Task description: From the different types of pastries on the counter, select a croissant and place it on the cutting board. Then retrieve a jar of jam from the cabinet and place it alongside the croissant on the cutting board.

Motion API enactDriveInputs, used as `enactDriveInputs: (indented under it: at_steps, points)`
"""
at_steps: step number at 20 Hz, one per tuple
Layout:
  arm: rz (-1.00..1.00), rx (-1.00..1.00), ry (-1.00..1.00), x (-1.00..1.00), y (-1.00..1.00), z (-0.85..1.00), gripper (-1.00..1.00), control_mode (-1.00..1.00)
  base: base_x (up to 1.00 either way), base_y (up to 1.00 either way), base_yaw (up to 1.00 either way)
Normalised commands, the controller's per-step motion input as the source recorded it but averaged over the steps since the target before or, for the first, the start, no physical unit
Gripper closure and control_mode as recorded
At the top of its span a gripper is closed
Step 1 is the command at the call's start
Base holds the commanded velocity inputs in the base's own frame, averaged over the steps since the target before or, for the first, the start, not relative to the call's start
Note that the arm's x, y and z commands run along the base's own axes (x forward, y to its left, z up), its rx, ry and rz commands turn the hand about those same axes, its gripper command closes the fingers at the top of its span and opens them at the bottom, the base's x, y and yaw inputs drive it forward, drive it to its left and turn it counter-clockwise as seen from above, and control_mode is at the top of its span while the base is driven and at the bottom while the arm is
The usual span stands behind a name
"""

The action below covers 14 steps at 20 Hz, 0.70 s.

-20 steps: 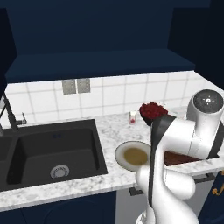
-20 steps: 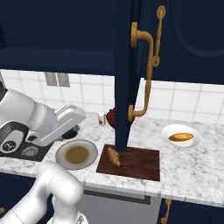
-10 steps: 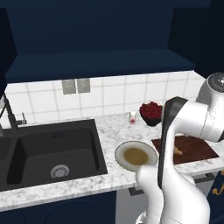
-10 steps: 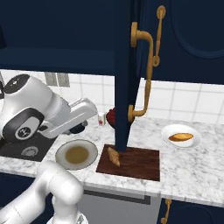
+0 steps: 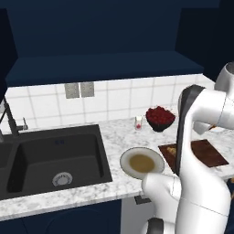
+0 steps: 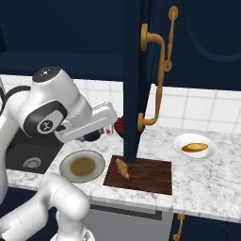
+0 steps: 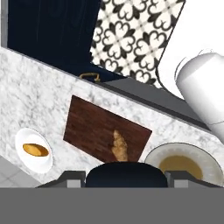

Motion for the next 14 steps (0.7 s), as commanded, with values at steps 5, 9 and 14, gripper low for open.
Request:
enactDriveInputs:
  at_steps: [5, 9, 14]
  points:
    - [-0.43, 0.15, -0.17, 0.38, 0.39, -0.3, 1.0, -1.0, 0.0, 0.0, 0.0]
    - [0.01, 0.04, -0.08, 0.15, 0.17, -0.16, 1.0, -1.0, 0.0, 0.0, 0.0]
    - [0.26, 0.04, 0.09, 0.75, 0.03, -0.37, 1.0, -1.0, 0.0, 0.0, 0.0]
